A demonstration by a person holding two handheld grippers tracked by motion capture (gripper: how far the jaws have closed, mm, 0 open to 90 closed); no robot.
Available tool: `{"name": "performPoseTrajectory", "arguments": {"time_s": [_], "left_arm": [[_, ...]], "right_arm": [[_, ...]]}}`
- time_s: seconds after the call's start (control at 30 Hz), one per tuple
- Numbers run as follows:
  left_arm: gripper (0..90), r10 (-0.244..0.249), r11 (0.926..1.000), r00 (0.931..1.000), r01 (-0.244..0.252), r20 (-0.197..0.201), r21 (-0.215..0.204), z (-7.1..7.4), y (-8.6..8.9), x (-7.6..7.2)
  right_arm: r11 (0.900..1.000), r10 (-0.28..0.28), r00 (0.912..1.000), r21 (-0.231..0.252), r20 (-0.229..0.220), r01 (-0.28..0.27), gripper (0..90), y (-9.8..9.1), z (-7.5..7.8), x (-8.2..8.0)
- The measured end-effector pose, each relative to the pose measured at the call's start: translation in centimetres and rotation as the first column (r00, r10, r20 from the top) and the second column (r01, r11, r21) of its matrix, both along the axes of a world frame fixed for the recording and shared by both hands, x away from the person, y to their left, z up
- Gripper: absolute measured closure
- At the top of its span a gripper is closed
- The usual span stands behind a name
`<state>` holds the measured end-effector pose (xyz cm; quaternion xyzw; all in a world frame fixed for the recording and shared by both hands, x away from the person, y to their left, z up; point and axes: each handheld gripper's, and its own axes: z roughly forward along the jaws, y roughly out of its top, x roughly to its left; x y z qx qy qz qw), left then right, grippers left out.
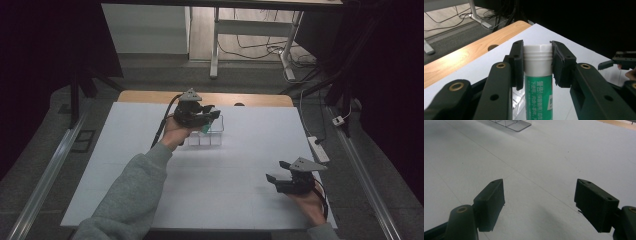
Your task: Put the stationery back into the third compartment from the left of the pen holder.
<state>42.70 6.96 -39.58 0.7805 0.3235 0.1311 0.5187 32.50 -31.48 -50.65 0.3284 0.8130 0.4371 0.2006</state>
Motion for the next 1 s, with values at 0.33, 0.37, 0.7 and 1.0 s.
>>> {"name": "performPoseTrajectory", "arguments": {"time_s": [0.33, 0.37, 0.7, 1.0], "left_arm": [[64.3, 0.015, 0.9998, 0.9999, -0.016, 0.006, 0.016, -0.4, -1.4, 1.6], [64.2, 0.018, 0.9997, 0.9998, -0.018, 0.007, 0.016, -0.5, -1.5, 1.8], [64.2, 0.037, 0.9993, 0.9993, -0.037, 0.004, 0.008, -1.3, -2.6, 4.1], [64.2, 0.052, 0.9987, 0.9987, -0.052, 0.001, 0.002, -1.9, -3.1, 5.2]], "right_arm": [[1.0000, 0.000, 1.0000, 0.000, 0.000, 0.000, 23.9, 0.0, 0.0, 0.0], [1.0000, -0.003, 1.0000, -0.003, 0.000, 0.003, 23.9, 0.0, 0.0, 0.0], [1.0000, 0.000, 1.0000, -0.002, -0.002, 0.000, 23.9, 0.0, 0.0, 0.1], [1.0000, -0.003, 1.0000, -0.006, -0.003, 0.003, 23.9, -0.1, 0.0, 0.1]]}}
